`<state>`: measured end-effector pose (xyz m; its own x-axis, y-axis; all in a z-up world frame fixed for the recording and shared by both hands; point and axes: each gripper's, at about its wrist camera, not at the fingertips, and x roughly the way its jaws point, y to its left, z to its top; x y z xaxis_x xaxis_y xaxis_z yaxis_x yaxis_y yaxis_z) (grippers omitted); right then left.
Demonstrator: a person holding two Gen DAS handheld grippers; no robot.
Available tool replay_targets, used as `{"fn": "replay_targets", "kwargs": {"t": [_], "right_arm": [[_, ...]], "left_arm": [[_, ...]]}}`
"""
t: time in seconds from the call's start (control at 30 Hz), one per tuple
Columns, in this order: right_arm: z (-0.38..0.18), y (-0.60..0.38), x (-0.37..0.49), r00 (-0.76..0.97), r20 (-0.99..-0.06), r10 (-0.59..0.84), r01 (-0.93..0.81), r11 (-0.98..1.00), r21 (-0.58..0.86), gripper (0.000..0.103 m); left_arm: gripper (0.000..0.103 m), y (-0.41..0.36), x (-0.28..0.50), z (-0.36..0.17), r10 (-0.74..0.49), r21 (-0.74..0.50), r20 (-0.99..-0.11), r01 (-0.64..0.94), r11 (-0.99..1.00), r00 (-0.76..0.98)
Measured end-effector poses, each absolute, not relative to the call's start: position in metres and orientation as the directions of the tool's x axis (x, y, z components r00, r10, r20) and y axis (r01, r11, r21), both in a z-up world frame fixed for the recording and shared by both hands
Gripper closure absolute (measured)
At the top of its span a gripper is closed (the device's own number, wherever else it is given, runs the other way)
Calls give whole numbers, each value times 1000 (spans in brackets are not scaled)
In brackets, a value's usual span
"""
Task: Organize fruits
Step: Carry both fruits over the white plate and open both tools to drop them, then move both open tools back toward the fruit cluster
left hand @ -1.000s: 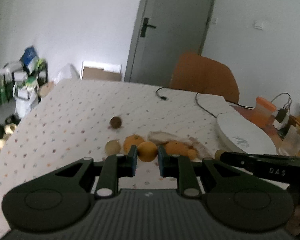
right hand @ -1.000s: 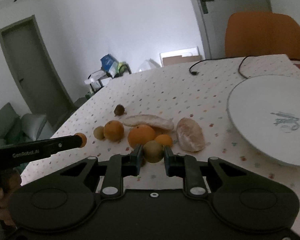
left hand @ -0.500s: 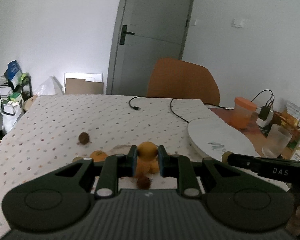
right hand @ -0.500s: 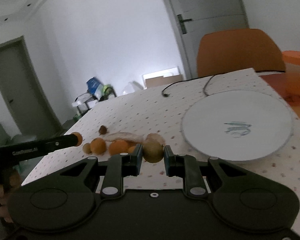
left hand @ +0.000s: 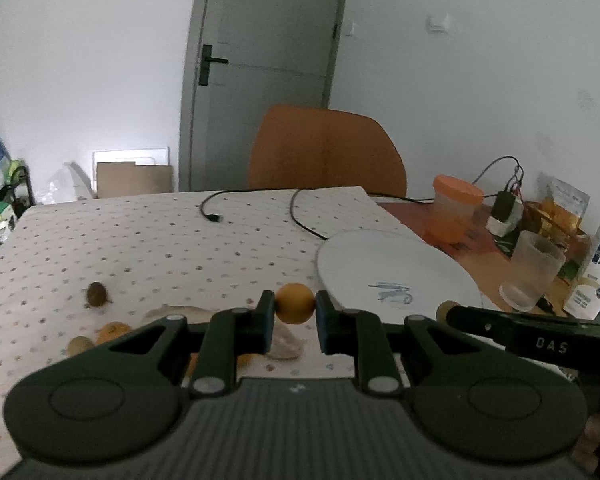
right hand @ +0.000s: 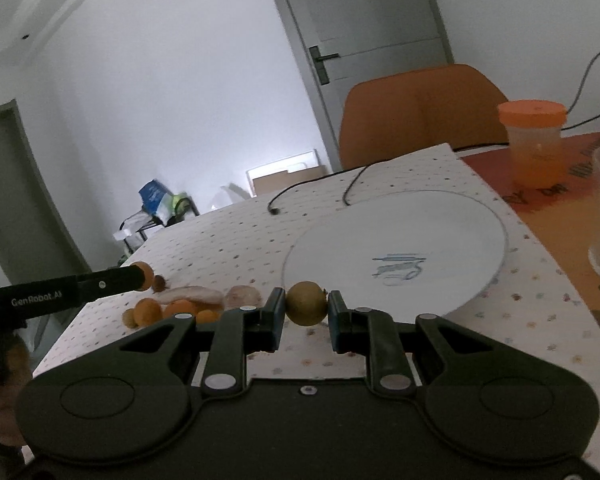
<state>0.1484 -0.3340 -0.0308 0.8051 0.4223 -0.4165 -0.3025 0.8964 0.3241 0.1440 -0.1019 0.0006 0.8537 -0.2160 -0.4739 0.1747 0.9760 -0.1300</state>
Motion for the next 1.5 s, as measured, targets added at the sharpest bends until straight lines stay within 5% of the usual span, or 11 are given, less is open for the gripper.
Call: {"fn": "replay_targets", "kwargs": {"t": [1.13, 1.4, 1.5], "right_arm": [[-41, -382, 171, 854, -394, 339, -203, 915, 348, 76], [-42, -386, 160, 859, -393, 327, -185, 916, 357, 76], [-44, -386, 157, 854, -399, 335, -189, 912, 364, 76]], "left_arm": [[82, -183, 203, -20, -277, -110, -538, 259, 959, 796], [78, -171, 193, -16, -257, -118, -544, 231, 966, 799], [67, -163, 187, -14, -225, -101, -553, 203, 974, 802]]}}
